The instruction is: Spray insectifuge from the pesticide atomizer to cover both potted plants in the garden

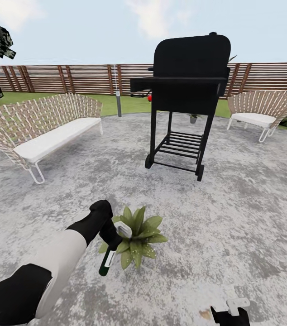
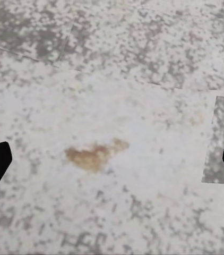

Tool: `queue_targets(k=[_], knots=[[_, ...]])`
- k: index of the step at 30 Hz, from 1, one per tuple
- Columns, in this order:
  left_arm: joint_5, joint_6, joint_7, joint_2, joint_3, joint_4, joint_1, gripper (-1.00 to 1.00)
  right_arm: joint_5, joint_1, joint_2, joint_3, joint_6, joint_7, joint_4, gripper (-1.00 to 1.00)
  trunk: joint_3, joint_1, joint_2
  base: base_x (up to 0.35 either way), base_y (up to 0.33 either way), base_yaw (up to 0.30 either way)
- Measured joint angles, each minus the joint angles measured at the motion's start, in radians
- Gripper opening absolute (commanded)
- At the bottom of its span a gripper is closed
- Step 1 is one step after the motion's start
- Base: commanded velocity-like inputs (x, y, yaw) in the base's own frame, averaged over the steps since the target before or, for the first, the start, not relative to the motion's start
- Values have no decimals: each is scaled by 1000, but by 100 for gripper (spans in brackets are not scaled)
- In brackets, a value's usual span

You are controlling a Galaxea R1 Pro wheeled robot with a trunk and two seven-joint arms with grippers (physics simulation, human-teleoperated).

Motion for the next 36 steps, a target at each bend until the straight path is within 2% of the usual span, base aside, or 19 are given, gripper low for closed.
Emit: queue_targets(k=[9,16,17,18,19,22,24,28,32,34,36], knots=[[3,0,-2,-9,1,7,-36,-100,0,0,0,0,0,0,0,100,0,-1,0,212,52,0],[4,-2,-2,-10,0,11,-37,-100,0,0,0,0,0,0,0,100,0,0,0,88,37,0],[5,-3,-5,-12,0,11,-38,-100,0,0,0,0,0,0,0,100,0,0,0,2,1,0],[6,-5,-51,-17,0,8,-38,-100,0,0,0,0,0,0,0,100,0,0,0,0,0,0],[1,-8,-84,-21,-2,4,-38,-100,0,0,0,0,0,0,0,100,0,0,0,0,0,0],[-28,-9,-123,-26,-31,-2,-39,-100,1,0,0,0,0,0,0,100,0,0,0,0,0,0],[-58,-8,-133,-20,-54,-3,-40,-100,1,0,0,0,0,0,0,100,0,0,0,0,0,0],[-97,-15,-136,-4,-58,5,-38,-100,2,0,0,0,0,0,0,100,0,0,0,0,0,0],[-105,-15,-137,-12,-60,10,-32,-100,2,0,0,0,0,0,0,100,0,0,0,0,0,0],[-104,-13,-137,-33,-73,9,-37,-100,2,0,0,0,0,0,0,100,0,0,0,0,0,0],[-106,-12,-137,-44,-77,3,-42,-100,2,0,0,0,0,0,0,100,0,0,0,7,0,0]])
